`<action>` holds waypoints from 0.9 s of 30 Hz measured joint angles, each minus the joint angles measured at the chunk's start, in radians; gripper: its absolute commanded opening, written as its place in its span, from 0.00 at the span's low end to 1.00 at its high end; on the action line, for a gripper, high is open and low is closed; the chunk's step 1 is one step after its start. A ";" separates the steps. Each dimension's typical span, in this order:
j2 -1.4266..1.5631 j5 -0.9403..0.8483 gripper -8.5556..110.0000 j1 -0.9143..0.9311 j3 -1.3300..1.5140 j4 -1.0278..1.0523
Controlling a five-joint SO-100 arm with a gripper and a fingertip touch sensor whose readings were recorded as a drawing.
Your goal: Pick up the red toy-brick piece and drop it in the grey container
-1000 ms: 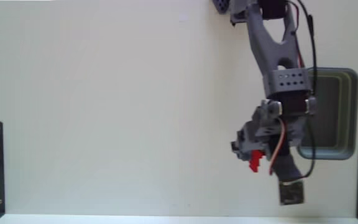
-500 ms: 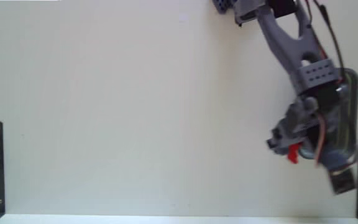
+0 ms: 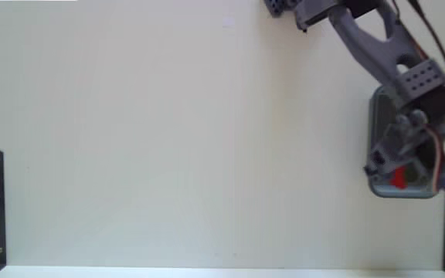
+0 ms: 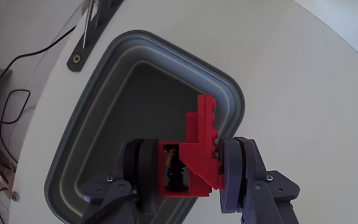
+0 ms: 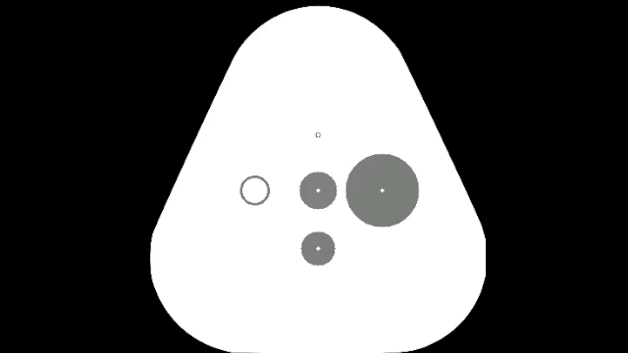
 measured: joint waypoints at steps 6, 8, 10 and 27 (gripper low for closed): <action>0.000 0.000 0.50 -0.046 0.000 0.000; 0.000 0.002 0.50 -0.058 0.000 0.000; 0.000 0.002 0.50 -0.063 0.000 0.000; 0.000 0.000 1.00 -0.083 0.000 0.000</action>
